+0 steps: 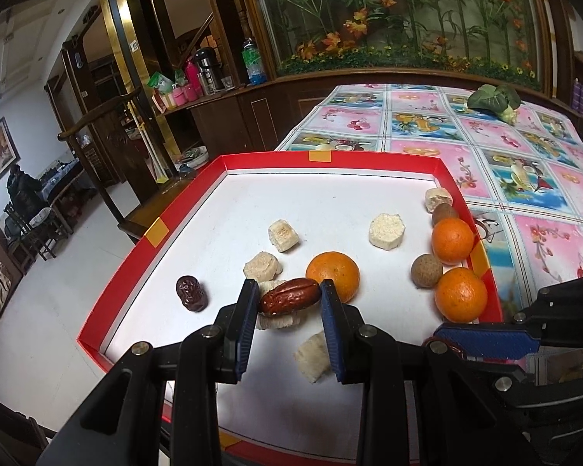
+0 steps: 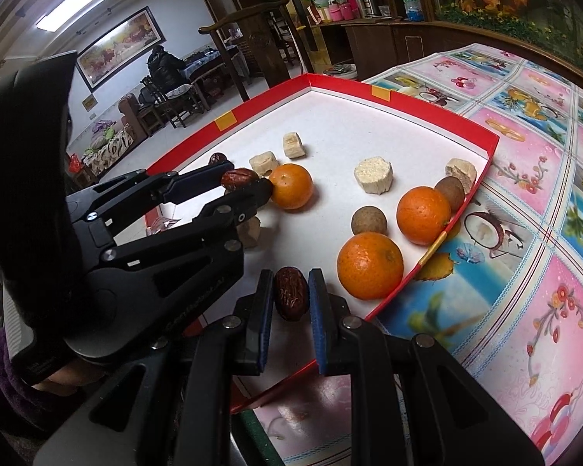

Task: Organize fruits
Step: 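Open the right tool to drop its date in the tray while the left tool releases its date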

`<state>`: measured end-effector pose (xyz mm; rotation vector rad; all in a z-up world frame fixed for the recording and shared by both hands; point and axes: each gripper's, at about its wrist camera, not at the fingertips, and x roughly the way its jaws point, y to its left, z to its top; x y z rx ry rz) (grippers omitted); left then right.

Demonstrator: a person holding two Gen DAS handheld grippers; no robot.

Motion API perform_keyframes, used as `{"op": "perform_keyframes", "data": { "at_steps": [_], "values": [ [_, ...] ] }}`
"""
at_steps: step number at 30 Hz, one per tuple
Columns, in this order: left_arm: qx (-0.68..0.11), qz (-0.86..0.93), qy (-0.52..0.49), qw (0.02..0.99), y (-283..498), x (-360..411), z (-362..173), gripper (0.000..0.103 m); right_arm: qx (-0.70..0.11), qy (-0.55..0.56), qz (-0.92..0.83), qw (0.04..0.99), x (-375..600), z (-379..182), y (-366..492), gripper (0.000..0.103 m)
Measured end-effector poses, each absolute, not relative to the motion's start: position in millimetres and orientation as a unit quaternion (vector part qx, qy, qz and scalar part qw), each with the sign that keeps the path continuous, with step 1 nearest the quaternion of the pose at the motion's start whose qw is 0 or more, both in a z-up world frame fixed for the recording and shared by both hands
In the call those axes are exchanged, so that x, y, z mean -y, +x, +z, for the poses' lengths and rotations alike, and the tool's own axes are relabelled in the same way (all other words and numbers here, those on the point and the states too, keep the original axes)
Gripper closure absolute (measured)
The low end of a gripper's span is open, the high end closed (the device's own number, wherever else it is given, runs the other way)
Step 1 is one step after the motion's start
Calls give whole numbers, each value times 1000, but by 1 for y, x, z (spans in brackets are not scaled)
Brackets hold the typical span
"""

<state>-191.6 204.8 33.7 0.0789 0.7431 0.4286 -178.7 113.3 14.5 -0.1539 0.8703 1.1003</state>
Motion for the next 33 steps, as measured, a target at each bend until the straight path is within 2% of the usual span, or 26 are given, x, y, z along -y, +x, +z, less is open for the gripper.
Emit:
{"op": "perform_keyframes", "data": {
  "at_steps": [5, 7, 9, 12, 17, 20, 25, 33],
  "values": [
    [-357, 210, 33, 910, -192, -206, 34, 70, -402, -70, 505, 761, -114, 14, -179, 83],
    [-359, 210, 30, 909, -191, -207, 34, 62, -402, -70, 506, 760, -114, 14, -179, 82],
    [-358, 219, 28, 907, -192, -208, 33, 46, -402, -71, 507, 760, -114, 14, -180, 82],
    [-358, 225, 15, 906, -192, -211, 33, 36, -402, -74, 505, 760, -114, 14, -181, 82],
    [-360, 233, 2, 903, -192, -215, 35, 27, -398, -74, 508, 760, -113, 16, -182, 82],
    [-358, 236, -5, 904, -194, -216, 37, 25, -399, -67, 510, 759, -111, 19, -181, 79],
    [-349, 240, -11, 906, -197, -218, 43, 23, -396, -48, 516, 758, -105, 23, -177, 67],
    [-339, 252, -17, 906, -200, -220, 52, 20, -368, -44, 519, 771, -99, 34, -182, 63]
  ]
}}
